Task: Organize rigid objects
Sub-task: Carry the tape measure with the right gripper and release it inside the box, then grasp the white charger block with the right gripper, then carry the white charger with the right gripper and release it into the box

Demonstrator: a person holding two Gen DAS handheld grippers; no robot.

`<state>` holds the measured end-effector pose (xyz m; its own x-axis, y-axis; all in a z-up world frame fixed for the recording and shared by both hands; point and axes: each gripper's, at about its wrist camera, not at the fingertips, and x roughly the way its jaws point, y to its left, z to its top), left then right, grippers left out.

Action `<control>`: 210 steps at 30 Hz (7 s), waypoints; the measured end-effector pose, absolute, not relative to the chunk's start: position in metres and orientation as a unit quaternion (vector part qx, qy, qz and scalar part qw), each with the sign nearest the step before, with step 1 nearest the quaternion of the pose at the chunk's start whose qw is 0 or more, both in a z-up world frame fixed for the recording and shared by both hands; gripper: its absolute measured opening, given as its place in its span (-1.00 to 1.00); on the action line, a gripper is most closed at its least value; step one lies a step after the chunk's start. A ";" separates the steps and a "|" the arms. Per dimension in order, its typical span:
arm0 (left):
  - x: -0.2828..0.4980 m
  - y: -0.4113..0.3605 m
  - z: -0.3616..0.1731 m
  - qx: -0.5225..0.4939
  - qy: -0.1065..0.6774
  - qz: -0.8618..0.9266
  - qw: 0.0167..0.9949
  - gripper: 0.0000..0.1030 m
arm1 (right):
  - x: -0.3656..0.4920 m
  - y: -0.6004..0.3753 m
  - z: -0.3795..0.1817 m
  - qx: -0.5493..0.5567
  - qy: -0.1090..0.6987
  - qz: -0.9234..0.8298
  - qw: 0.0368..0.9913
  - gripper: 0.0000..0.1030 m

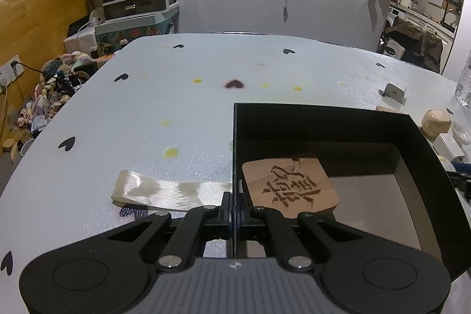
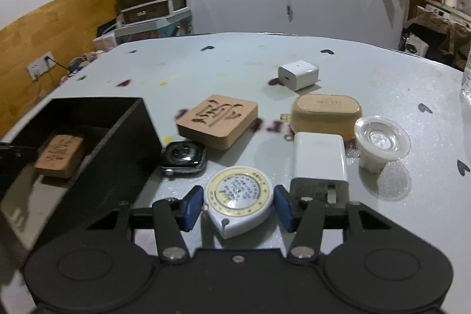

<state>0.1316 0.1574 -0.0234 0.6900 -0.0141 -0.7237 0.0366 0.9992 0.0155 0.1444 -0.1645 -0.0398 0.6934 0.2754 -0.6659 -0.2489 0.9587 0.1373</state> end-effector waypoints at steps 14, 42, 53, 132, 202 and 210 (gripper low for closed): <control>0.135 0.159 -0.023 0.007 0.401 -0.014 0.916 -0.96 | 0.132 -0.104 0.040 -0.039 0.314 0.285 0.905 0.04; 0.135 0.161 -0.023 0.008 0.400 -0.023 0.916 -0.95 | 0.199 -0.001 -0.003 -0.127 0.430 0.320 0.835 0.13; 0.135 0.161 -0.023 0.009 0.401 -0.023 0.916 -0.95 | 0.193 -0.005 0.001 -0.120 0.428 0.317 0.838 0.27; 0.133 0.159 -0.018 0.007 0.397 -0.013 0.918 -0.95 | 0.193 -0.202 -0.041 0.025 0.398 0.088 0.913 -0.09; 0.141 0.165 -0.018 -0.017 0.408 -0.015 0.913 -0.95 | 0.141 0.006 0.003 -0.048 0.419 0.380 0.823 0.64; 0.141 0.165 -0.017 -0.016 0.408 -0.014 0.913 -0.95 | 0.125 -0.020 0.018 -0.060 0.378 0.369 0.847 0.88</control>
